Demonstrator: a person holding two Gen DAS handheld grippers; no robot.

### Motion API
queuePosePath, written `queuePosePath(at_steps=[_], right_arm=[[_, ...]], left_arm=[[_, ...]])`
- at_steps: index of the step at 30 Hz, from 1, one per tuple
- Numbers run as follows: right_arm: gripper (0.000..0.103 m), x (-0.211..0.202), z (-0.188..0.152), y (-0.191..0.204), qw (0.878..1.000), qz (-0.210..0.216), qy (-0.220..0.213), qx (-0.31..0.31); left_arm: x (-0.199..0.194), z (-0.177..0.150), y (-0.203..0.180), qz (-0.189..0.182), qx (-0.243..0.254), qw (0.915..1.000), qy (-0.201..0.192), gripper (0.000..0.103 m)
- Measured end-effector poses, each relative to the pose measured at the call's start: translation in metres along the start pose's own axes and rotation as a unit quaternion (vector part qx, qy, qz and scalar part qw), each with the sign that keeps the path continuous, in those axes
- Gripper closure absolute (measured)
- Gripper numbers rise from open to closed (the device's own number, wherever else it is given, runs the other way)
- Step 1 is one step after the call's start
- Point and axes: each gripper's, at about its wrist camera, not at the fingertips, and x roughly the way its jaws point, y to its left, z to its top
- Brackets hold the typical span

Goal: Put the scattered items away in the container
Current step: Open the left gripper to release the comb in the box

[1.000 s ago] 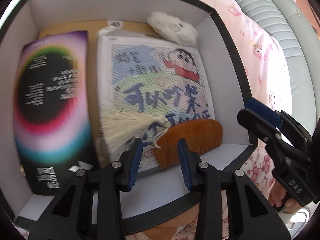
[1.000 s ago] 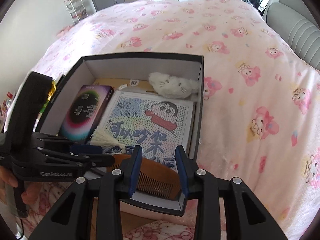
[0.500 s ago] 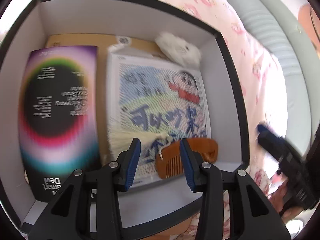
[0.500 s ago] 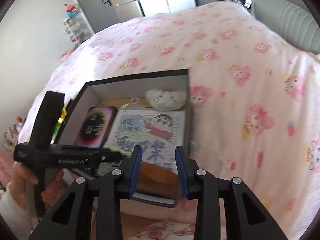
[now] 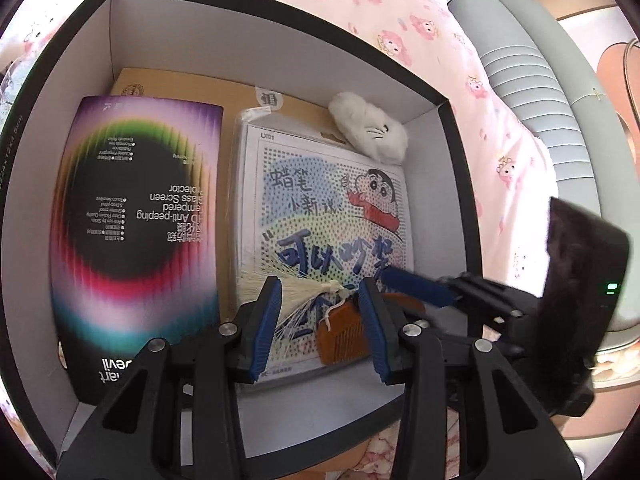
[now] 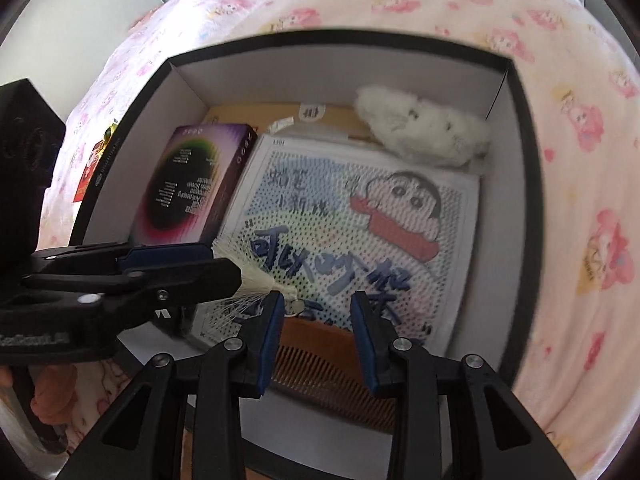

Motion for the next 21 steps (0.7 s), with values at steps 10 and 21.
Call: queuePosePath(at_steps=[10,21], right_arm=[[0.072,-0.049,-0.031,-0.009,0.997,0.004,-0.076,0.024],[0.072,-0.087,-0.036,-0.058,0.981,-0.037,-0.159,0.103]], left_arm=[[0.013,-0.008,-0.012,0.001,0.022,0.9995,0.023,0.063],[0.041,-0.006,-0.019,-0.004,0.035,0.9968,0.073,0.063]])
